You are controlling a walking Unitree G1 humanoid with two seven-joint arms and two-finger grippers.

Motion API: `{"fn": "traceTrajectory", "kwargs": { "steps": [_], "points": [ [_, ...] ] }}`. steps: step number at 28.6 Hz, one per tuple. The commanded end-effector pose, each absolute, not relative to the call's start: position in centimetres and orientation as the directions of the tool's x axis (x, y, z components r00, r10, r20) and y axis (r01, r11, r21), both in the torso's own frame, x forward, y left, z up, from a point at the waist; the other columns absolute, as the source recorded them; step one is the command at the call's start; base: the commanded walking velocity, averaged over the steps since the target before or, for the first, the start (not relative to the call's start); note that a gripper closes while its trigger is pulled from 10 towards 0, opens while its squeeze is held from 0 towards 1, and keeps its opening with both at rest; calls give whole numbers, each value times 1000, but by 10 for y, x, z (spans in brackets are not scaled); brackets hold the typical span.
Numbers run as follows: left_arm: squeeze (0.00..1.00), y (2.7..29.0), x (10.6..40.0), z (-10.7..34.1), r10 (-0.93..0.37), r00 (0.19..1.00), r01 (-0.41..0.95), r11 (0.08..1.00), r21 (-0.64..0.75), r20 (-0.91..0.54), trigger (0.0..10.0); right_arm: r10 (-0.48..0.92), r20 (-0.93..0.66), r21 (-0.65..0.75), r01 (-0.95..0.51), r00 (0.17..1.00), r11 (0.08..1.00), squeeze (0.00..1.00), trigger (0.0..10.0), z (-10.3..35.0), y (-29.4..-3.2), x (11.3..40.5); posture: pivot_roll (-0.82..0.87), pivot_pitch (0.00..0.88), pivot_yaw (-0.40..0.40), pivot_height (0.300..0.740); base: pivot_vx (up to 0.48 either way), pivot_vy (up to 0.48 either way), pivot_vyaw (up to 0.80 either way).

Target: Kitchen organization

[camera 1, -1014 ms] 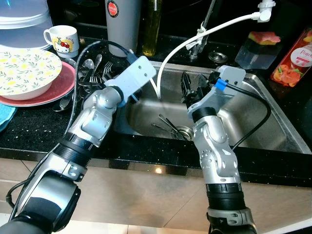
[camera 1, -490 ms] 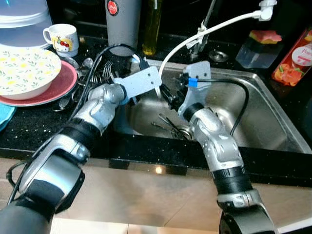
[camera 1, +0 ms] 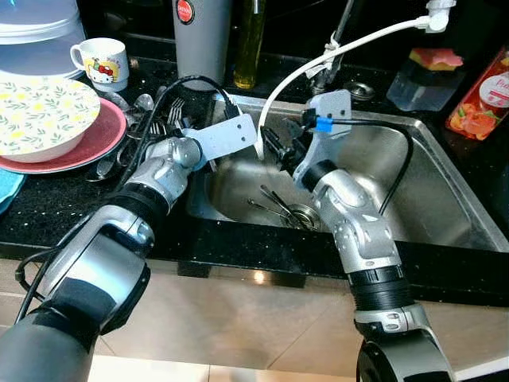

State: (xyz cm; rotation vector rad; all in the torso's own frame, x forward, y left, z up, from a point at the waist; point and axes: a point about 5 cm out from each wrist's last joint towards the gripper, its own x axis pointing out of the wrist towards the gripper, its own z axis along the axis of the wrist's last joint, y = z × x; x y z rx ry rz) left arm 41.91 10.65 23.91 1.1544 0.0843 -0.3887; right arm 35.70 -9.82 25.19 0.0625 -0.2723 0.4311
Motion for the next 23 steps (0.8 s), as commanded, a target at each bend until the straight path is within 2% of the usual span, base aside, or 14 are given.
{"fn": "traceTrajectory", "kwargs": {
  "steps": [1, 2, 18, 23],
  "points": [
    [0, 99, 419, 241, -271, 926, 342, 314, 886, -262, 3255, 396, 298, 11, -417, 869, 909, 0, 10000, 258, -101, 356, 235, 92, -76, 740, 0, 0, 0],
    [0, 99, 420, 239, -266, 928, 340, 311, 887, -262, 0, 396, 302, 14, -419, 867, 908, 0, 10000, 258, -101, 356, 234, 92, -76, 740, 0, 0, 0],
    [0, 100, 422, 241, -258, 940, 296, 288, 911, -224, 0, 381, 330, 43, -417, 864, 908, 0, 10000, 261, -101, 354, 235, 93, -77, 740, 0, 0, 0],
    [0, 100, 424, 256, -253, 958, 211, 291, 933, -138, 0, 381, 336, 50, -421, 861, 906, 0, 10000, 262, -100, 353, 236, 91, -77, 740, 0, 0, 0]
  ]
}}
